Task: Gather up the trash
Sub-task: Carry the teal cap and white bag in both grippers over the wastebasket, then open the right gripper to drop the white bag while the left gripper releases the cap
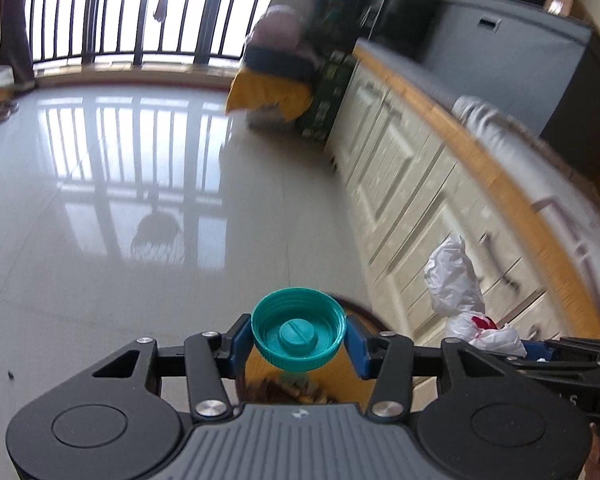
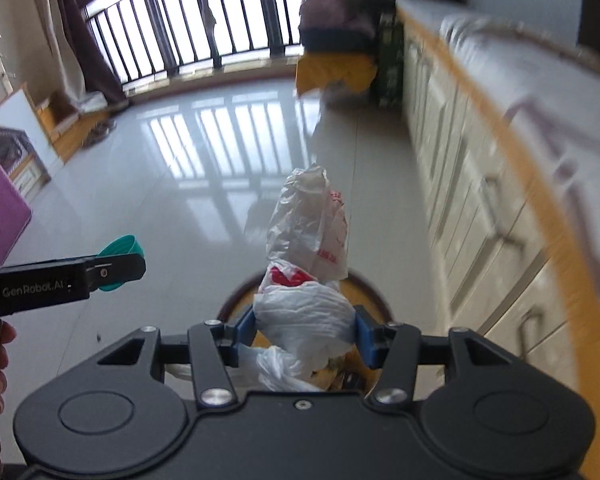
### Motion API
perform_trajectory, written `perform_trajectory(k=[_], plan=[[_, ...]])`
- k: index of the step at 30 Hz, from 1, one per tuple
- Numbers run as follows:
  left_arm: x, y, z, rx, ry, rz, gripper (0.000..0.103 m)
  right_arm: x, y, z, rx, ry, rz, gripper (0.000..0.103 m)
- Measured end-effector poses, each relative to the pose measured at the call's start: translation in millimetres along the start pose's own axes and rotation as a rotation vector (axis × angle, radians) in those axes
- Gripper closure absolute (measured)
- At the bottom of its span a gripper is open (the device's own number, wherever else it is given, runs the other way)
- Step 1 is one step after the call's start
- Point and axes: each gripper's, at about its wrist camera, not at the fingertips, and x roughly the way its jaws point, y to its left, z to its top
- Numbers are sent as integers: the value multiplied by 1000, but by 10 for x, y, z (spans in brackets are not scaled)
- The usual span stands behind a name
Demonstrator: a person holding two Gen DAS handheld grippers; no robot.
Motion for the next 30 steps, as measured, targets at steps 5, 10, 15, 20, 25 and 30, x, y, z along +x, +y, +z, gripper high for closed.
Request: perform_trajectory(k=[5, 10, 15, 20, 25, 30], plan=[[287, 98, -147, -14, 67, -1, 53, 415, -90, -136, 20, 106, 12, 51], [585, 92, -239, -20, 133, -13, 53, 756, -168, -209, 22, 186, 3, 51], [906, 72, -310, -18, 204, -16, 53, 1028, -278, -197, 9, 222, -12, 50], [1194, 42, -341, -1, 257, -5, 53, 1237, -260, -216, -53, 248, -24, 50], [1405, 6, -284, -22, 262, -14, 53, 1418, -246, -241, -117, 250, -43, 50], [1598, -34, -257, -44, 270, -24, 46, 1510, -254, -259, -154, 200, -50, 42]])
